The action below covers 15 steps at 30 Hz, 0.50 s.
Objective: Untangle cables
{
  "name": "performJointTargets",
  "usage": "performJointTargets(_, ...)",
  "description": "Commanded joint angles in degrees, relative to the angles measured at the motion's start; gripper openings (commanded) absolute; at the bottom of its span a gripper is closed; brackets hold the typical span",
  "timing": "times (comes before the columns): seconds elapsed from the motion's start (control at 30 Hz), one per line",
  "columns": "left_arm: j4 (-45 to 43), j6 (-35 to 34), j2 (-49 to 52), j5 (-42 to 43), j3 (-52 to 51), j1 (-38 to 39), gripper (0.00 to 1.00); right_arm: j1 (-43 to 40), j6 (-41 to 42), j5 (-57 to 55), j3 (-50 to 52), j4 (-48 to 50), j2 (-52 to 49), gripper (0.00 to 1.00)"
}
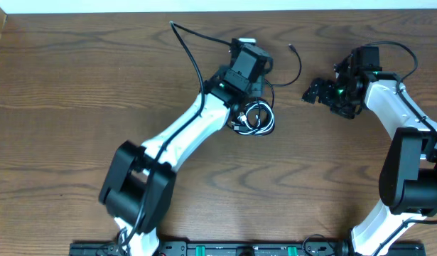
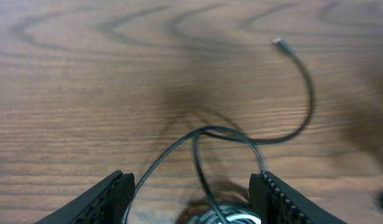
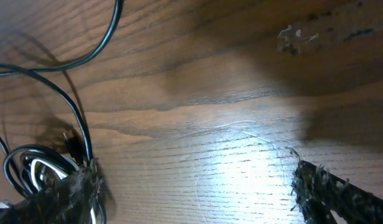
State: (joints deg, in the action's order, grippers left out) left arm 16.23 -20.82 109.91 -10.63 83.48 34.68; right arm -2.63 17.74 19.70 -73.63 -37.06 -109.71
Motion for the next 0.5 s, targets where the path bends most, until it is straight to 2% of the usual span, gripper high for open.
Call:
performJointTargets(0.0, -1.0, -0.9, 3.6, 7.9, 0.2, -0.4, 0.65, 0.5, -0.6, 0.3, 0.3, 0.0, 1.3, 0.98)
performJointTargets(0.3, -3.0, -0.9, 7.0, 8.7, 0.0, -0.2, 0.65, 2.0, -0.7, 0.3, 0.3, 0.4, 1.3, 0.98)
performJointTargets(0.33, -2.5, -0.9, 7.1, 8.7, -0.2, -0.1, 0.41, 2.3, -0.7, 0.3, 0.3, 0.5, 1.3, 0.98)
performJointTargets(0.37, -1.9, -0.6, 7.1, 8.7, -0.2, 0.0, 0.07, 2.8, -0.7, 0.3, 0.3, 0.6, 1.3, 0.98)
performJointTargets(0.47, -0.1, 2.8, 3.3, 8.7, -0.2, 0.0, 0.07, 3.9, -0.6, 0.2, 0.3, 0.6, 1.3, 0.98)
